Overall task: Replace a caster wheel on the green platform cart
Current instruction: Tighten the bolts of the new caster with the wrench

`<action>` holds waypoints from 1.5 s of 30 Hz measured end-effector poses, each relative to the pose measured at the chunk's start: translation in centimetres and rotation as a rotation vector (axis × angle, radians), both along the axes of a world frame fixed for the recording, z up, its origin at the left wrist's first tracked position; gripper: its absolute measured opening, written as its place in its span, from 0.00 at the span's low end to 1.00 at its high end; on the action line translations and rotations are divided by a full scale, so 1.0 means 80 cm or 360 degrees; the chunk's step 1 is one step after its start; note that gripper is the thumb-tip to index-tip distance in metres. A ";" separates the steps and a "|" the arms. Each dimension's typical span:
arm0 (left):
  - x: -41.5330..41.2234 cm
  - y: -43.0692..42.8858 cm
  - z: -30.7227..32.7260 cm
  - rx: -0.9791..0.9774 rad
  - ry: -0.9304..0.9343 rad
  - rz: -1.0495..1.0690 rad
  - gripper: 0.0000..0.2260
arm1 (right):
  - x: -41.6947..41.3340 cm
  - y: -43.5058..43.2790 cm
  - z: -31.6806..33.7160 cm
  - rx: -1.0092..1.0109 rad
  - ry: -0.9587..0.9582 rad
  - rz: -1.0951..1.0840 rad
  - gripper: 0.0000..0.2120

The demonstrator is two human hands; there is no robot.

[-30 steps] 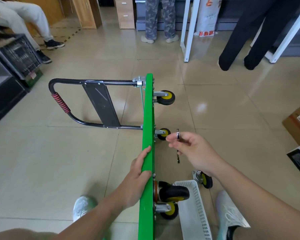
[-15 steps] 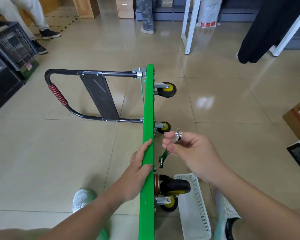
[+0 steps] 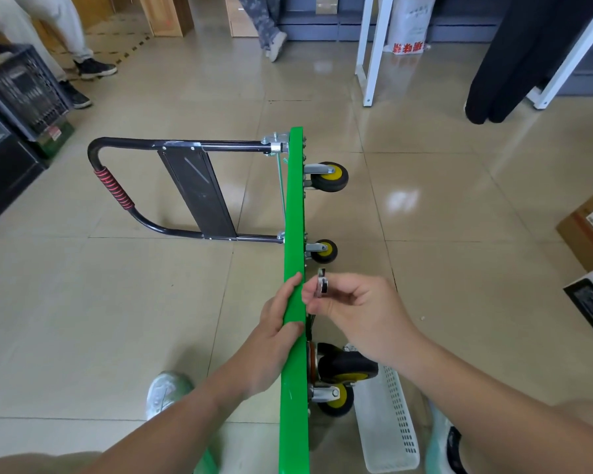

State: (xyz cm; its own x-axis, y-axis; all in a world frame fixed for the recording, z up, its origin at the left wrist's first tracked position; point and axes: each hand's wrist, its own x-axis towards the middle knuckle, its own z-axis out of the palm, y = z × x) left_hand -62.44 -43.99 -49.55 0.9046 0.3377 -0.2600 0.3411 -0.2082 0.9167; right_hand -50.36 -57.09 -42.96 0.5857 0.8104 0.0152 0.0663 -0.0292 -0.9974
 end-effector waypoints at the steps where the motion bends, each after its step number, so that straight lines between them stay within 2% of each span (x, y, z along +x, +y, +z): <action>1: 0.000 0.000 0.000 0.0006 0.0002 0.0003 0.34 | 0.003 0.003 0.000 -0.0014 0.0018 -0.0027 0.08; 5: 0.001 -0.002 0.001 -0.0017 -0.0010 0.0025 0.33 | 0.026 0.028 -0.004 -0.0162 0.0059 -0.0125 0.09; 11: -0.001 -0.004 0.002 -0.0026 0.0006 0.0025 0.33 | 0.064 0.063 -0.039 -0.0391 0.0340 -0.0255 0.03; 15: -0.002 -0.005 0.004 -0.0026 0.0018 0.0038 0.33 | 0.074 0.069 -0.047 -0.0477 0.0439 -0.0234 0.03; 21: -0.003 -0.003 0.003 0.0010 0.0032 0.0020 0.31 | 0.088 0.045 0.000 -0.0171 0.0428 -0.0511 0.02; 31: 0.001 -0.006 -0.003 0.0007 -0.0037 0.0059 0.31 | 0.014 -0.015 0.015 0.0168 0.0310 -0.0269 0.09; 34: 0.001 -0.006 -0.003 0.0022 -0.0024 0.0062 0.31 | 0.002 -0.021 0.004 0.0174 0.0148 -0.0168 0.12; 41: 0.000 -0.005 -0.001 0.0030 -0.0005 0.0067 0.30 | -0.012 -0.023 -0.013 0.0161 -0.0135 -0.0115 0.10; 45: 0.001 -0.005 -0.002 0.0021 -0.0005 0.0062 0.31 | -0.005 -0.010 -0.011 0.0110 -0.0058 -0.0129 0.14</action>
State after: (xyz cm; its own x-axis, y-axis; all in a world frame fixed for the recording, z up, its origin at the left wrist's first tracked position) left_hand -62.37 -44.36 -49.70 0.8916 0.3761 -0.2522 0.3462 -0.2071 0.9150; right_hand -50.77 -57.93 -43.84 0.6472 0.7568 0.0917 0.1025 0.0327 -0.9942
